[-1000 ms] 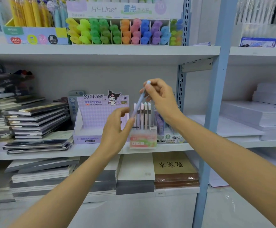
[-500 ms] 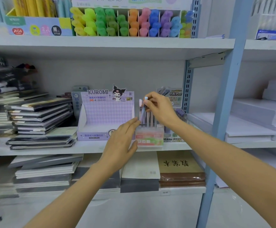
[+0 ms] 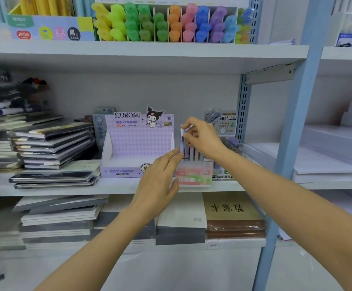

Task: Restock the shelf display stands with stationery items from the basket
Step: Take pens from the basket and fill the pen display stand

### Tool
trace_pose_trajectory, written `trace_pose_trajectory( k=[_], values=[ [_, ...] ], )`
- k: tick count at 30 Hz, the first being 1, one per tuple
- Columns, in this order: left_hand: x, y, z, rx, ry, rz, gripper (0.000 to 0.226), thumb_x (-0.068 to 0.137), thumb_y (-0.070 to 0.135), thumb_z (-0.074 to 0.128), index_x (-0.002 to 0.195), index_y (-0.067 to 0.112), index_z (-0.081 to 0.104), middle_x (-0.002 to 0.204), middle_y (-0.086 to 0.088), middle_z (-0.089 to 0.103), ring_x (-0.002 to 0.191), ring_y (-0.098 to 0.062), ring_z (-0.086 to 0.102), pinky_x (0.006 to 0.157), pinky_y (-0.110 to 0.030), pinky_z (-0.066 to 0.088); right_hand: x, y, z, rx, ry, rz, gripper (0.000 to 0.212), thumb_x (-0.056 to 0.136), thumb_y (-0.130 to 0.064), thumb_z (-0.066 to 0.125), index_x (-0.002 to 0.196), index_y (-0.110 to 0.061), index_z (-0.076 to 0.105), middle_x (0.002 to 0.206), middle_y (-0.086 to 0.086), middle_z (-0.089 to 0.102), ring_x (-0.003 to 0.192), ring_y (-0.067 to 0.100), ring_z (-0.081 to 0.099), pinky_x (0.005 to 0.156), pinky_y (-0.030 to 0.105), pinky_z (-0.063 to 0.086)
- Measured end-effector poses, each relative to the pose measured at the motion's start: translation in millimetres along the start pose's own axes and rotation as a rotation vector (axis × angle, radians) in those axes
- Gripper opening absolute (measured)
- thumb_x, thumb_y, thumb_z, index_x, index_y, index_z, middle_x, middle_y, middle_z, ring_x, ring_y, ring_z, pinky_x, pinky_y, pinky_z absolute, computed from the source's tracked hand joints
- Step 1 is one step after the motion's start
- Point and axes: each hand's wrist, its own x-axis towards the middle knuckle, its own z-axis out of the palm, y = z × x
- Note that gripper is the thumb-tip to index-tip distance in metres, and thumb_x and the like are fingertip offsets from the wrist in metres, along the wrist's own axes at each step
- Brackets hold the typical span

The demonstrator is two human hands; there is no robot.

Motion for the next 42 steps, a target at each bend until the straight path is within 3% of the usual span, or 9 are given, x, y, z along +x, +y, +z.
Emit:
trace_pose_trajectory(
  k=[6,10,15,21,25,30,34,38,42],
  values=[
    [1.2,4.2,-0.7,0.020,-0.002,-0.007,0.065,0.092,0.015,0.057,0.151,0.016,0.029,0.157,0.001,0.028,0.140,-0.016,0.031,0.112,-0.034,0.033,-26.2,-5.1,-7.7,-0.062,-0.031,-0.043,0.040,0.095,-0.018,0.058,0.135,-0.015,0.053,0.111,0.004,0.064,0.096,0.014,0.060,0.089,0.028,0.051],
    [-8.8,11.6,0.5,0.022,0.125,-0.020,0.056,0.086,0.008,0.061,0.139,0.010,0.045,0.143,-0.009,0.044,0.127,-0.025,0.045,0.100,-0.038,0.042,-68.8,-17.6,-7.5,0.007,0.174,-0.273,0.019,0.093,-0.011,0.060,0.111,-0.008,0.064,0.097,0.002,0.063,0.083,0.011,0.058,0.077,0.024,0.049],
    [-66.0,12.6,41.8,-0.077,0.272,-0.115,0.028,0.080,-0.003,0.063,0.105,0.009,0.056,0.100,-0.002,0.053,0.087,-0.017,0.048,0.067,-0.027,0.042,-149.1,-10.8,32.2,0.150,-0.052,-0.234,0.009,0.092,-0.015,0.061,0.089,-0.010,0.067,0.076,0.000,0.064,0.065,0.015,0.057,0.060,0.030,0.048],
    [-203.3,1.0,142.1,-0.157,-0.123,-0.376,0.022,0.082,-0.007,0.059,0.098,0.008,0.059,0.096,-0.004,0.054,0.079,-0.022,0.052,0.059,-0.034,0.044,-250.9,58.6,125.0,0.151,-0.434,0.094,0.019,0.095,-0.021,0.059,0.083,-0.010,0.069,0.069,-0.002,0.064,0.060,0.010,0.054,0.062,0.035,0.048],
    [-293.4,-7.6,195.0,-0.124,-0.556,-0.566,0.031,0.096,0.010,0.047,0.126,0.013,0.052,0.134,-0.005,0.050,0.114,-0.022,0.050,0.092,-0.035,0.043,-318.7,120.5,178.8,0.088,-0.682,0.337,0.020,0.096,-0.027,0.056,0.094,-0.010,0.066,0.085,0.002,0.069,0.071,0.013,0.058,0.069,0.031,0.049],
    [-361.1,-8.8,230.0,-0.081,-0.968,-0.698,0.058,0.104,0.028,0.036,0.154,0.016,0.011,0.163,0.000,0.005,0.148,-0.015,0.012,0.118,-0.027,0.018,-397.4,186.6,218.9,0.010,-0.951,0.636,0.030,0.098,-0.025,0.053,0.126,-0.015,0.053,0.122,0.006,0.060,0.104,0.019,0.059,0.095,0.035,0.048],
    [-385.9,-4.6,238.5,-0.073,-0.968,-0.681,0.059,0.103,0.029,0.037,0.154,0.015,0.012,0.163,0.000,-0.005,0.148,-0.013,0.013,0.117,-0.026,0.022,-426.6,214.8,243.2,-0.002,-0.982,0.726,0.046,0.099,-0.023,0.051,0.143,-0.016,0.038,0.140,0.005,0.045,0.101,0.019,0.054,0.096,0.032,0.044],
    [-387.8,-1.9,242.0,-0.145,-0.788,-0.690,0.050,0.084,0.005,0.070,0.132,-0.001,0.055,0.145,-0.018,0.045,0.125,-0.035,0.053,0.098,-0.046,0.049,-444.0,227.2,267.5,-0.038,-0.993,0.743,0.057,0.097,-0.025,0.055,0.148,-0.017,0.031,0.131,0.003,0.047,0.107,0.021,0.052,0.099,0.034,0.044],
    [-391.9,-4.9,246.2,-0.142,-0.757,-0.714,0.046,0.081,0.002,0.073,0.126,0.001,0.060,0.141,-0.017,0.051,0.119,-0.035,0.058,0.095,-0.045,0.049,-455.2,227.0,285.9,0.005,-0.904,0.812,0.061,0.092,-0.020,0.063,0.145,-0.019,0.033,0.144,0.003,0.042,0.110,0.023,0.057,0.098,0.033,0.043]
  ],
)
